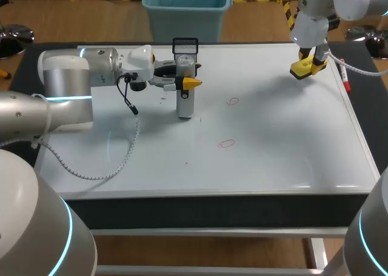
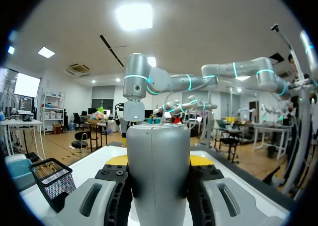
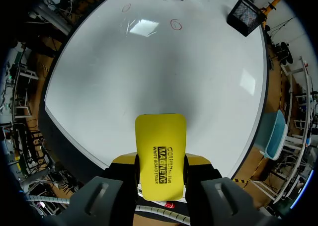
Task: Pick up the inspection probe, press it on each red-marked spot on the whiteboard one by one, put down the probe, pick up the eraser, and wipe off all the red marks.
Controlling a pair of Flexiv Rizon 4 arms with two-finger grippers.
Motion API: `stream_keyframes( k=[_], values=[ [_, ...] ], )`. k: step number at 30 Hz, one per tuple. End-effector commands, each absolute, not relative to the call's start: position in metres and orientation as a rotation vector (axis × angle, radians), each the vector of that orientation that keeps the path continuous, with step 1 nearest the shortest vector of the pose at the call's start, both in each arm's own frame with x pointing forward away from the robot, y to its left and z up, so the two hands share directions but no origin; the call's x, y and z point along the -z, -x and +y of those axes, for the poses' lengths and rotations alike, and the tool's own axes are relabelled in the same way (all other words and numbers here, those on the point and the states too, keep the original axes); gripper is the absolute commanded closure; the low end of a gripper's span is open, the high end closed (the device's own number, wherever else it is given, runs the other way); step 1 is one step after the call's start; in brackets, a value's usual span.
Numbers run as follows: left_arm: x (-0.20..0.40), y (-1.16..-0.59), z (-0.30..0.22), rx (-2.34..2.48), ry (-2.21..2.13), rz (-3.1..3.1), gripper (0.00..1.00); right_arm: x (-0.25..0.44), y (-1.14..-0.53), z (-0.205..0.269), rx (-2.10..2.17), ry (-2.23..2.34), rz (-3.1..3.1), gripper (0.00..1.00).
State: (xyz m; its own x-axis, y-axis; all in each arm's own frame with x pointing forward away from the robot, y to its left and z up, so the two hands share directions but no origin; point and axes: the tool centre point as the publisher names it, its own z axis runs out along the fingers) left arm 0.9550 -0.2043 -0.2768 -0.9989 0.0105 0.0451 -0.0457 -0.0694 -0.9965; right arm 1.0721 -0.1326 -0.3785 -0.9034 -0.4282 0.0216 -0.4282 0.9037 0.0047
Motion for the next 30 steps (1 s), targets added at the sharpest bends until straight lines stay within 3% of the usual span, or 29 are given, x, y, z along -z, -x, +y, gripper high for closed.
stream_keyframes(
  k=[1,14,30],
  values=[
    [0.275,-0.954,-0.204,-2.268,-0.043,-2.119,1.0,0.377,-1.072,-0.133,-0.003,-0.687,-3.041,1.0],
    [0.267,-0.954,-0.199,-2.303,-0.026,-2.108,1.0,0.377,-1.072,-0.133,-0.003,-0.687,-3.041,1.0],
    [0.247,-0.976,-0.126,-2.342,-0.125,-2.223,1.0,0.377,-1.072,-0.133,-0.003,-0.687,-3.041,1.0]
  ],
)
